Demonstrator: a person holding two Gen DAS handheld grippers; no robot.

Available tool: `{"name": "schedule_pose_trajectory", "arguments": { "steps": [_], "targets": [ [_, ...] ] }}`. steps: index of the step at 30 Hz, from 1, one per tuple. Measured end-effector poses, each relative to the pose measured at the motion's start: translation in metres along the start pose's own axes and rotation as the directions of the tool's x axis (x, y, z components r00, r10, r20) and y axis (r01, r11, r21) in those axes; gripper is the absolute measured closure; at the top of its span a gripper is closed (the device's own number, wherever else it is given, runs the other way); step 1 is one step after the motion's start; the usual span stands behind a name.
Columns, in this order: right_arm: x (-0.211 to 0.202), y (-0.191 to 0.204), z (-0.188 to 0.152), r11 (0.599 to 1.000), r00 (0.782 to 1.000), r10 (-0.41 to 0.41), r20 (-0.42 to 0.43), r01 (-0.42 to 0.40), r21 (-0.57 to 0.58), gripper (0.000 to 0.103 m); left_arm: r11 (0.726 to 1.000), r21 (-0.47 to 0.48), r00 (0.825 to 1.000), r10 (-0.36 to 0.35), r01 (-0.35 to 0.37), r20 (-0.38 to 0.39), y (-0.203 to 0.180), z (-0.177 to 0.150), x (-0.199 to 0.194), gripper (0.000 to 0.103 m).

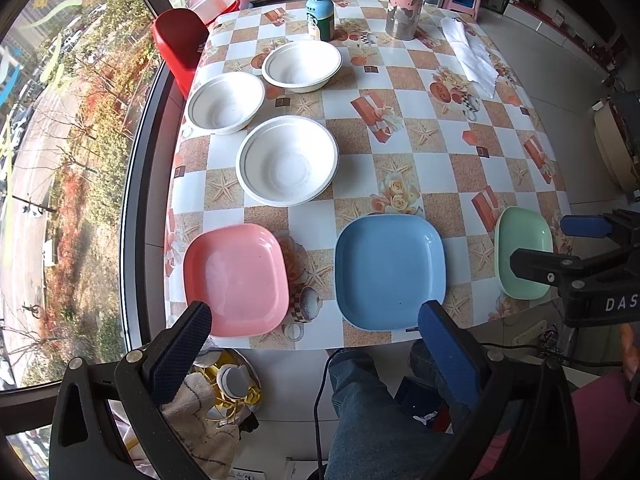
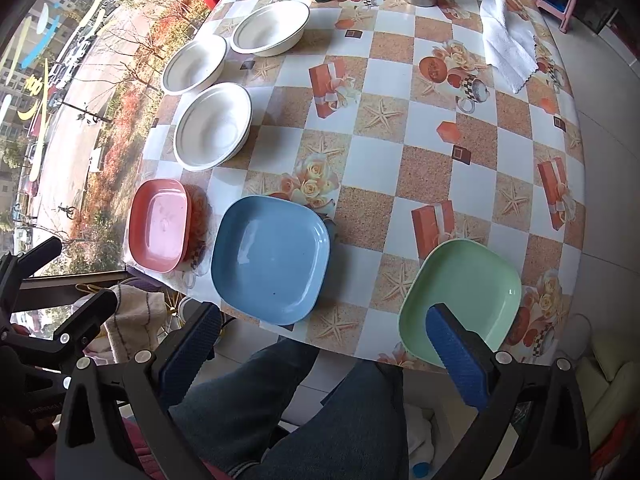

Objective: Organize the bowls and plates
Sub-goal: 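Move both grippers toward the blue square plate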

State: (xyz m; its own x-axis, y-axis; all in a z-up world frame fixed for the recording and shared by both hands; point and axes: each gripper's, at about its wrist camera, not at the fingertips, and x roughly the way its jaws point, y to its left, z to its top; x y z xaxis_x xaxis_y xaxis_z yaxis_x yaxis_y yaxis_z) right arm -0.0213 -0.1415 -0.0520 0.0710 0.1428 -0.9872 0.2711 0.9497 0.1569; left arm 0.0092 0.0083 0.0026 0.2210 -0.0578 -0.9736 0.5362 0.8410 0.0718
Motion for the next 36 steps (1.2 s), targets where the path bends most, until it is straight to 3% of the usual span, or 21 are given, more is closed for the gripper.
{"name": "schedule_pose_trajectory", "arguments": {
  "steps": [21, 26, 36],
  "targets": [
    [0.008, 0.002, 0.000, 0.995, 1.000, 0.006, -0.004, -0.006, 0.103, 0.000, 0.998, 0.008, 0.997, -0.058, 0.058, -0.050, 0.020, -0.006, 0.016, 0.000],
    [0.019, 0.001, -0.005, 0.990, 1.000, 0.007, -0.023, -0.004, 0.139, 0.000, 0.996, 0.014, 0.991, -0.084, 0.086, -0.101, 0.028, -0.011, 0.029, 0.000],
    [0.055, -0.001, -0.025, 0.978, 0.996, -0.017, -0.092, 0.036, 0.204, 0.000, 0.997, 0.029, 0.978, -0.068, 0.075, -0.199, 0.037, -0.023, 0.072, 0.000]
  ]
}}
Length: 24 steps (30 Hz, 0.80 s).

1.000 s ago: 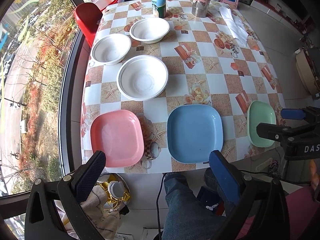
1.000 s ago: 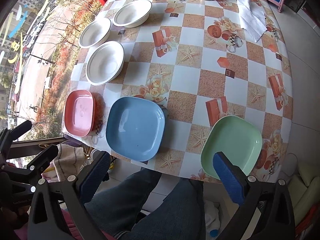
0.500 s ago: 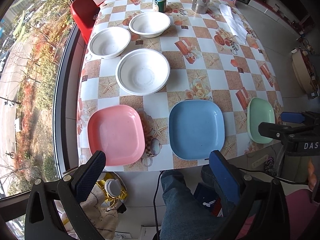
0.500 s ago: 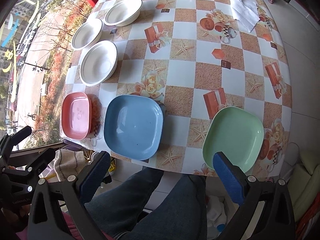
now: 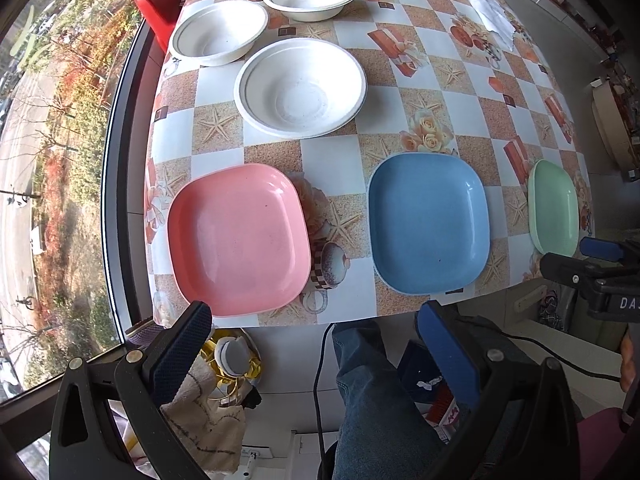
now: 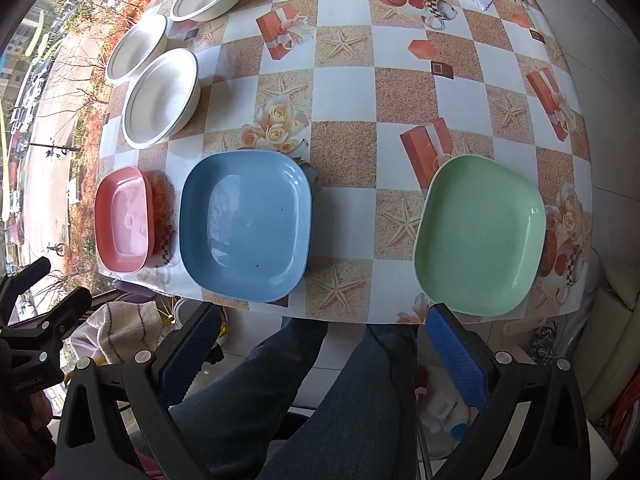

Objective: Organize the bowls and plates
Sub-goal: 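Move both grippers toward the blue square plate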

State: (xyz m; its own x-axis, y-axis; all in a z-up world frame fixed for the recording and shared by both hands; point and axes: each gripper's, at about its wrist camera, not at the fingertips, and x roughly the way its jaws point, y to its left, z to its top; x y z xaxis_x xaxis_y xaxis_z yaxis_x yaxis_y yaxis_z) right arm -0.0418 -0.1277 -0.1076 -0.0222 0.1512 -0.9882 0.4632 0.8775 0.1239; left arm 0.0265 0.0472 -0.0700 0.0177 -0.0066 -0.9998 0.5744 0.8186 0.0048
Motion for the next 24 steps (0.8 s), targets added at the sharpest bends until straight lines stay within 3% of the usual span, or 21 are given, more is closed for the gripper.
{"name": "schedule_pose_trajectory", "arguments": {
  "steps": [6, 17, 24],
  "targets": [
    [0.030, -0.002, -0.008, 0.998, 0.998, 0.032, -0.048, -0.029, 0.063, 0.000, 0.997, 0.049, 0.998, 0.061, -0.061, 0.005, -0.015, 0.009, 0.024, 0.000],
    [0.092, -0.003, 0.019, 0.971, 0.984, 0.171, -0.044, -0.160, 0.180, 0.000, 0.992, 0.010, 0.992, 0.125, -0.125, 0.002, -0.009, 0.028, 0.054, 0.000],
    [0.111, -0.003, 0.029, 0.994, 0.999, -0.008, -0.040, 0.013, 0.112, 0.000, 0.990, 0.033, 0.990, 0.138, -0.139, 0.018, -0.027, 0.035, 0.070, 0.000]
  ]
}}
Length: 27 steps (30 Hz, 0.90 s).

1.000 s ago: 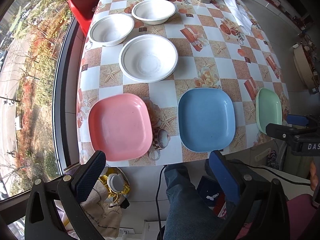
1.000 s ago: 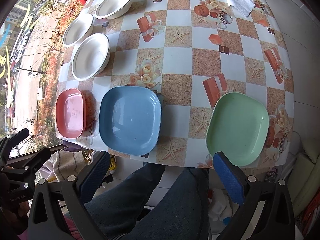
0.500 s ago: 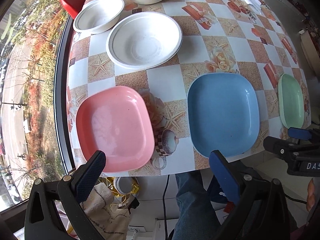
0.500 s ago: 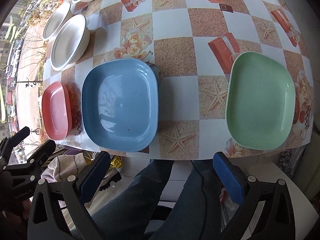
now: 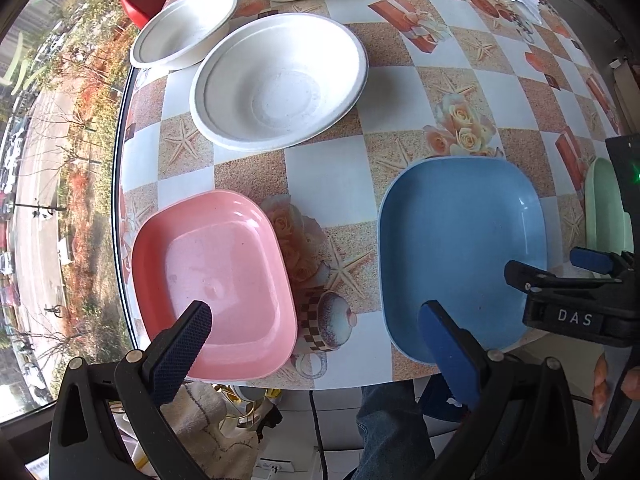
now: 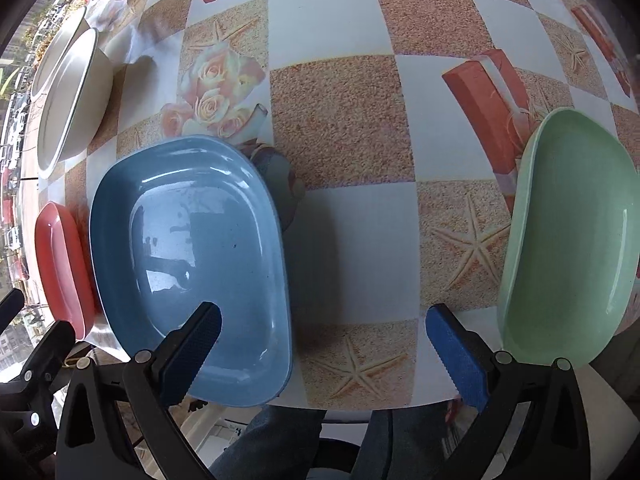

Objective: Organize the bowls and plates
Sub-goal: 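Move both grippers toward the blue square plate, then close both grippers on the rim of the blue plate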

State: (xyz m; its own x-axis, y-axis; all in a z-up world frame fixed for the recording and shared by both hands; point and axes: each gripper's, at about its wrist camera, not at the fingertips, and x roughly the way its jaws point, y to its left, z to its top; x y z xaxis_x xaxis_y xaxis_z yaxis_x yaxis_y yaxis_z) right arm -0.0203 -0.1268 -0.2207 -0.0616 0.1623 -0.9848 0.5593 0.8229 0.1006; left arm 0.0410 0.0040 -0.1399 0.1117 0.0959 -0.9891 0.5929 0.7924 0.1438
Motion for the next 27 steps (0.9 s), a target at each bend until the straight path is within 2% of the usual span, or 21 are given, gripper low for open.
{"name": "schedule_pose_trajectory", "arguments": {
  "steps": [2, 6, 10, 14, 18, 21, 27],
  "targets": [
    [0.000, -0.002, -0.001, 0.998, 0.998, -0.056, 0.019, 0.057, -0.034, 0.000, 1.000, 0.005, 1.000, 0.002, -0.002, -0.004, -0.008, 0.003, 0.006, 0.000],
    [0.001, -0.015, -0.004, 0.992, 0.994, -0.107, 0.021, 0.108, -0.058, 0.000, 1.000, 0.019, 1.000, -0.004, 0.004, -0.014, -0.021, 0.009, 0.017, 0.000],
    [-0.003, -0.035, -0.005, 0.994, 0.995, -0.100, 0.027, 0.101, -0.052, 0.000, 1.000, 0.025, 1.000, -0.010, 0.010, -0.003, -0.032, 0.015, 0.025, 0.000],
    [-0.005, -0.049, 0.003, 0.994, 0.995, -0.095, 0.021, 0.096, -0.048, 0.000, 1.000, 0.001, 0.999, 0.013, -0.013, -0.030, -0.034, 0.017, 0.038, 0.000],
    [-0.008, -0.040, 0.008, 0.986, 0.992, -0.117, 0.035, 0.121, -0.116, 0.000, 0.998, -0.058, 0.997, -0.009, 0.004, -0.076, -0.026, 0.015, 0.050, 0.000],
    [-0.005, -0.023, 0.011, 0.975, 0.991, -0.124, 0.046, 0.130, -0.177, 0.000, 0.994, -0.108, 0.997, -0.027, 0.018, -0.078, -0.015, 0.014, 0.051, 0.001],
    [-0.004, -0.019, 0.007, 0.975, 0.990, -0.118, 0.082, 0.131, -0.179, 0.000, 0.992, -0.119, 0.995, -0.059, 0.050, -0.077, -0.013, 0.027, 0.058, 0.001]
  ]
}}
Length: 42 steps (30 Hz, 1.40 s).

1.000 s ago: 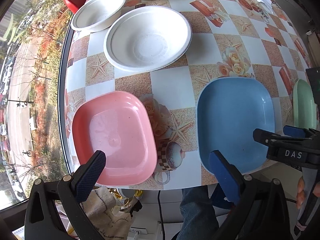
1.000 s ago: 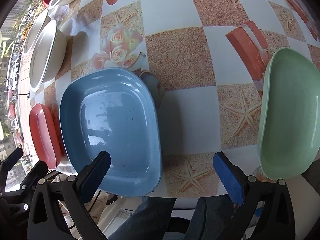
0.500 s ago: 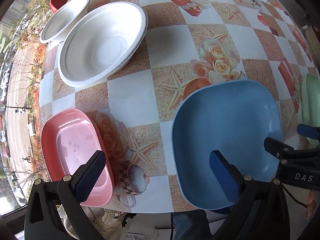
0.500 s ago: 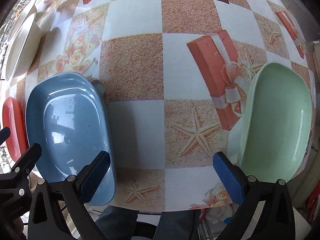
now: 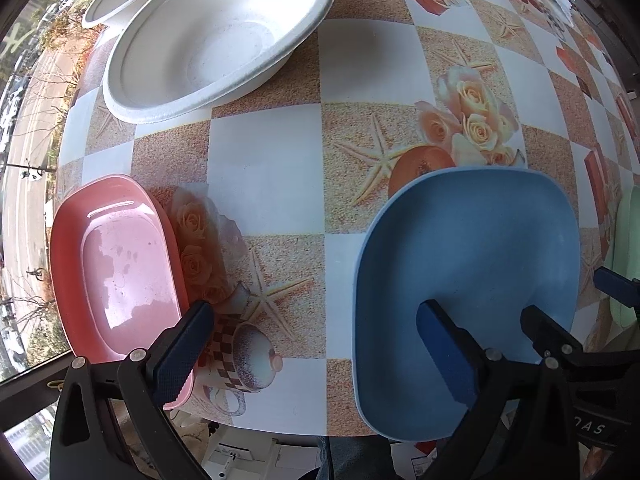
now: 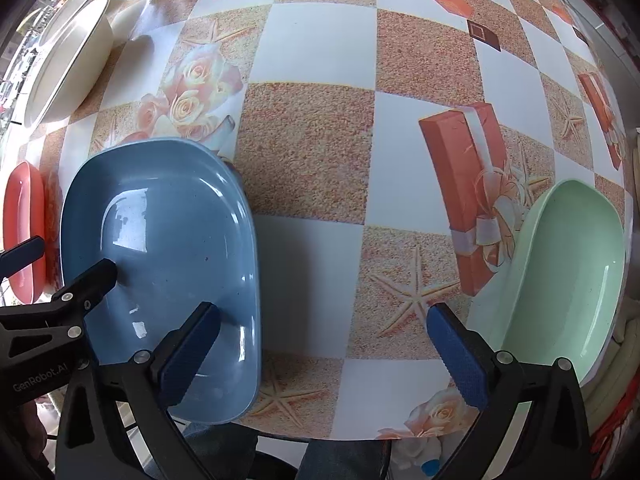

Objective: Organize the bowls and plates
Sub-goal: 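Close both grippers on the rim of the blue plate, then carry the blue plate onto the pink plate and open both grippers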

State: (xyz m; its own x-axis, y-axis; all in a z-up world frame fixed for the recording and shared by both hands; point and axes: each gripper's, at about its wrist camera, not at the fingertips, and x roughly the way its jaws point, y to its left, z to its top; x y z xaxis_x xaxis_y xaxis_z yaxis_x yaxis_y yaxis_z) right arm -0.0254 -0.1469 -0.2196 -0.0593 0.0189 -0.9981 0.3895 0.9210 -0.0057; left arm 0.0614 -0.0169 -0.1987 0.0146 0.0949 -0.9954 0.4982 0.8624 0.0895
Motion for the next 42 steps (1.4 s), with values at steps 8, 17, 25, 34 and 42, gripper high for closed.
{"name": "schedule_pose_trajectory", "arguments": {
  "steps": [8, 17, 25, 34, 42],
  "targets": [
    [-0.003, 0.012, -0.001, 1.000, 0.998, 0.006, -0.056, -0.008, -0.029, 0.024, 0.994, -0.022, 0.994, -0.109, 0.109, -0.003, -0.005, -0.012, -0.012, 0.037],
    [-0.011, 0.034, -0.009, 0.995, 0.993, 0.094, -0.065, -0.096, -0.028, 0.090, 0.991, 0.064, 0.993, -0.115, 0.117, -0.029, -0.023, -0.020, -0.019, 0.063],
    [-0.015, 0.047, -0.026, 0.994, 0.993, 0.089, -0.083, -0.094, -0.060, 0.090, 0.988, 0.107, 0.994, -0.111, 0.112, -0.008, -0.024, -0.037, -0.038, 0.063],
    [-0.043, 0.051, -0.027, 0.993, 0.993, 0.091, -0.076, -0.096, -0.069, 0.089, 0.987, 0.107, 0.992, -0.122, 0.118, 0.035, -0.032, -0.038, -0.070, 0.063],
    [-0.056, 0.077, -0.004, 0.987, 0.996, 0.081, -0.044, -0.087, -0.134, 0.089, 0.993, 0.074, 0.991, -0.102, 0.095, 0.092, -0.008, -0.041, -0.090, 0.063]
  ]
}}
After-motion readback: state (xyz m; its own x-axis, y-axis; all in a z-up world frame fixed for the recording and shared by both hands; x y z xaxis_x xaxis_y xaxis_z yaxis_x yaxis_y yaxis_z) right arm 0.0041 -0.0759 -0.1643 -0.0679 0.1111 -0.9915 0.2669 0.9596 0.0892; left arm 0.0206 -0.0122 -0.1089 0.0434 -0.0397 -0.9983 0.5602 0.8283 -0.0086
